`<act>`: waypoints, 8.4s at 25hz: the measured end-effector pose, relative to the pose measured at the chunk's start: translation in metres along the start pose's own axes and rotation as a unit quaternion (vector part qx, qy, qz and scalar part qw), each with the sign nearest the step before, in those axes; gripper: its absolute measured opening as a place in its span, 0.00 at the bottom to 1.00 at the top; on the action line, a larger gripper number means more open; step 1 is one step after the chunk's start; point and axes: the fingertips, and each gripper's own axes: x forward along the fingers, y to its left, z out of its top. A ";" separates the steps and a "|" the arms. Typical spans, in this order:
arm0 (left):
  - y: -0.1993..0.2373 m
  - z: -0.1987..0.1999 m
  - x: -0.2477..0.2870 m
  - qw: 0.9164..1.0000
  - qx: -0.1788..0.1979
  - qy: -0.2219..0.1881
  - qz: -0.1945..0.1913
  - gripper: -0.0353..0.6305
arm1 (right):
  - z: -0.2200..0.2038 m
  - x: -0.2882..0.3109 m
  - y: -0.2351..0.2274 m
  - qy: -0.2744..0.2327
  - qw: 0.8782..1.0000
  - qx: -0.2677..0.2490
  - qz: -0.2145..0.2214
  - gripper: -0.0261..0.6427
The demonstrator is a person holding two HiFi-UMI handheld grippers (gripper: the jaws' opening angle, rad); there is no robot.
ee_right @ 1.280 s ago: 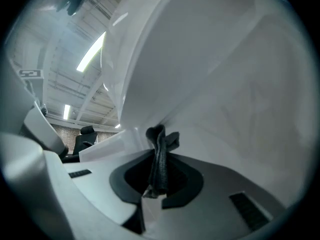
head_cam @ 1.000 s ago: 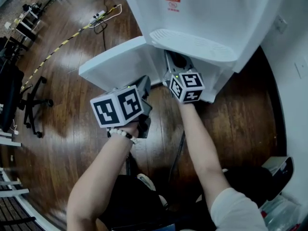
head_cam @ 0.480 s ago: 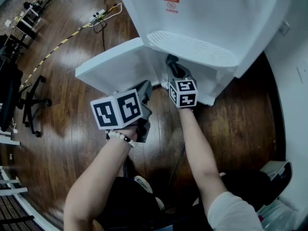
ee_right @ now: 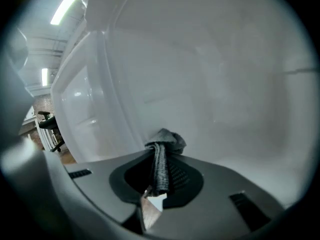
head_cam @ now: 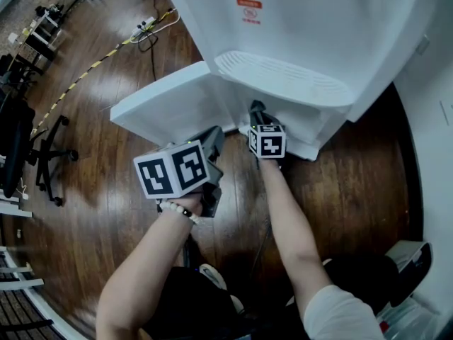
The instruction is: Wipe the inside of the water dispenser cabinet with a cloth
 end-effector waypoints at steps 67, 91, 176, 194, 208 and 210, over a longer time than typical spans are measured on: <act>0.013 -0.011 0.006 0.999 0.005 0.026 0.023 0.04 | 0.017 0.031 -0.033 -0.003 1.000 -0.030 0.001 0.10; 0.011 -0.010 0.004 0.999 0.003 0.027 0.018 0.04 | 0.155 -0.018 -0.027 -0.234 0.970 -0.065 0.013 0.10; -0.023 -0.009 -0.016 0.998 0.000 0.029 -0.055 0.04 | 0.125 -0.088 -0.135 -0.315 0.865 0.369 -0.124 0.12; -0.023 -0.009 -0.019 0.998 -0.002 0.030 -0.054 0.04 | 0.027 -0.070 -0.172 -0.284 0.792 0.505 -0.193 0.12; -0.025 -0.004 -0.034 0.998 -0.002 0.024 -0.065 0.04 | 0.119 -0.152 -0.135 -0.425 0.787 0.405 -0.191 0.11; -0.024 -0.004 -0.034 0.998 -0.004 0.024 -0.064 0.04 | 0.122 -0.154 -0.131 -0.431 0.786 0.403 -0.185 0.11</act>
